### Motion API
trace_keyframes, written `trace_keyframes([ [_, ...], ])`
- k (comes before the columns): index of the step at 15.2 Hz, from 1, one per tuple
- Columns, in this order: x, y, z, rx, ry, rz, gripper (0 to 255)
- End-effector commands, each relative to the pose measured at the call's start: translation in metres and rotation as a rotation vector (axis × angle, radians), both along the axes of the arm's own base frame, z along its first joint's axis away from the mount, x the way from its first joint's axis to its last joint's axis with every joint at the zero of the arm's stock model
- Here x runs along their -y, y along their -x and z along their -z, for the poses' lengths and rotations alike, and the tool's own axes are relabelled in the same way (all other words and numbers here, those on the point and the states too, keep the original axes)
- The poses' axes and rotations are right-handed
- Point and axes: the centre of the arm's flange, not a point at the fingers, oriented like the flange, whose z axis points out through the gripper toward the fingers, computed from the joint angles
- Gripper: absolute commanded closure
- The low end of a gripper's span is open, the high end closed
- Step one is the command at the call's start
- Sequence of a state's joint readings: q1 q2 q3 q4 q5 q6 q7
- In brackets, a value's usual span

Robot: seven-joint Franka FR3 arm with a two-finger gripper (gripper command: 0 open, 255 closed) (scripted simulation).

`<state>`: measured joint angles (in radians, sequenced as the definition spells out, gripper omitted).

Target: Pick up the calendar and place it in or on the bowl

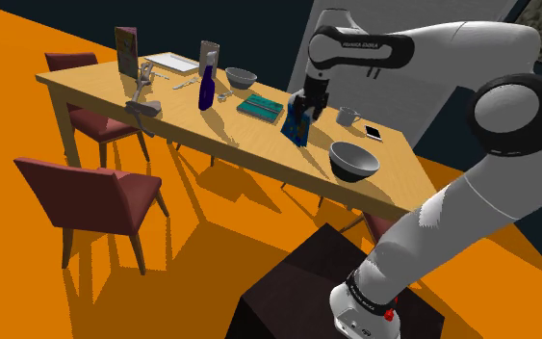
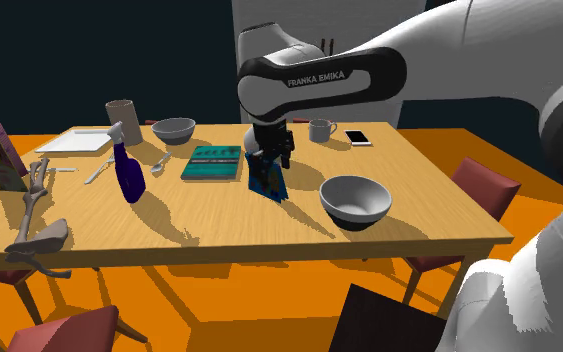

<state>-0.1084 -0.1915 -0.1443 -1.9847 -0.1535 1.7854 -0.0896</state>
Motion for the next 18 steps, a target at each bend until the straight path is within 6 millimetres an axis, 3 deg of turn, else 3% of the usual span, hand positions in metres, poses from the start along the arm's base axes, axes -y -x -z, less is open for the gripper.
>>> trace_keyframes([
  [1, 0.018, -0.019, 0.001, 0.012, 0.006, 0.014, 0],
  [9, 0.086, -0.088, 0.001, 0.054, 0.027, 0.071, 0],
  [18, 0.092, -0.088, 0.041, 0.054, 0.027, 0.071, 0],
])
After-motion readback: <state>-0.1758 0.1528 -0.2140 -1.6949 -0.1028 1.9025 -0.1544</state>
